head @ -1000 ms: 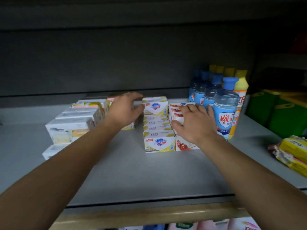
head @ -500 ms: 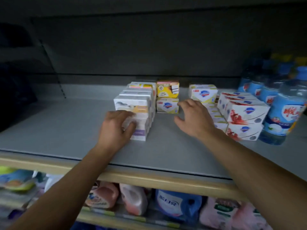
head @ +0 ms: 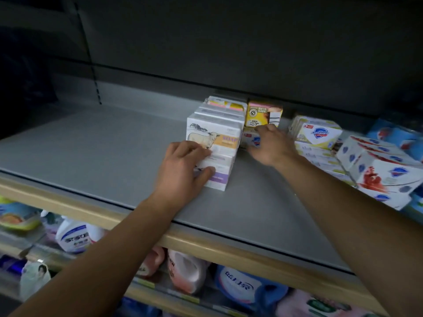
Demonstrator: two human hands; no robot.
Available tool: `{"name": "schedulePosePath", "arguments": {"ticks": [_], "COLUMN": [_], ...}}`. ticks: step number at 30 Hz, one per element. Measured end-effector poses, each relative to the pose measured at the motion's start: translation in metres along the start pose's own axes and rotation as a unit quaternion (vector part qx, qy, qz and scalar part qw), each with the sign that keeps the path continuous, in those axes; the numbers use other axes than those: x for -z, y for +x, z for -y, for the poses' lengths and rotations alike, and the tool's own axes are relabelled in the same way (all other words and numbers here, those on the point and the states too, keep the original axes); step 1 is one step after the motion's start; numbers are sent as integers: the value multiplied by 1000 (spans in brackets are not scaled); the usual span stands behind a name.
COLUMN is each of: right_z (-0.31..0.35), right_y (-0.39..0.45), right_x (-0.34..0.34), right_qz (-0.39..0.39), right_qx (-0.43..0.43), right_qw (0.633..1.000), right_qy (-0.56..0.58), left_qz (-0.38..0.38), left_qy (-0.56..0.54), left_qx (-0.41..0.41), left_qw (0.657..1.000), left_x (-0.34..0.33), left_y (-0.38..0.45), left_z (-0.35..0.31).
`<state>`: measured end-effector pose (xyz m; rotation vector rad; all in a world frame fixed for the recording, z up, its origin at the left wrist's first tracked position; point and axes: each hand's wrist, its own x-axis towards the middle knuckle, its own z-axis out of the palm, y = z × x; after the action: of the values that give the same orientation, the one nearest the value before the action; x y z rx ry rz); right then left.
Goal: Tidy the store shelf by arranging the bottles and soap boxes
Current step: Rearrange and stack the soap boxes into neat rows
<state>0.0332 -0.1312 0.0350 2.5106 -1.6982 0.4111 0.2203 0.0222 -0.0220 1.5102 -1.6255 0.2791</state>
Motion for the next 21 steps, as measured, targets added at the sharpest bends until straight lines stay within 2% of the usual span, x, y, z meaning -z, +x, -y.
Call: {"name": "schedulePosePath", "arguments": {"ticks": [4, 7, 9, 13, 21], "right_z": [2, 1, 1, 3, 2], "right_y": [14, 18, 22, 16, -30], "right_x": [-14, -19, -17, -15, 31], "right_qz": [42, -5, -10, -43, -112], "right_qx": [-19, -51, -71, -63, -22], "right_qw": [999, 998, 995, 989, 993], "right_qy": [16, -27, -66, -127, 5], "left_qz": [0, 2, 3, -2, -1], "left_qy": [-4, -5, -7, -13, -15], "left_qx": [5, 11, 17, 14, 17], "left_qw": [1000, 1000, 1000, 1000, 1000], "left_x": [-1, -1, -1, -2, -1], "left_y": [-1, -1, 0, 0, -1], "left_z": [1, 2, 2, 2, 2]}}
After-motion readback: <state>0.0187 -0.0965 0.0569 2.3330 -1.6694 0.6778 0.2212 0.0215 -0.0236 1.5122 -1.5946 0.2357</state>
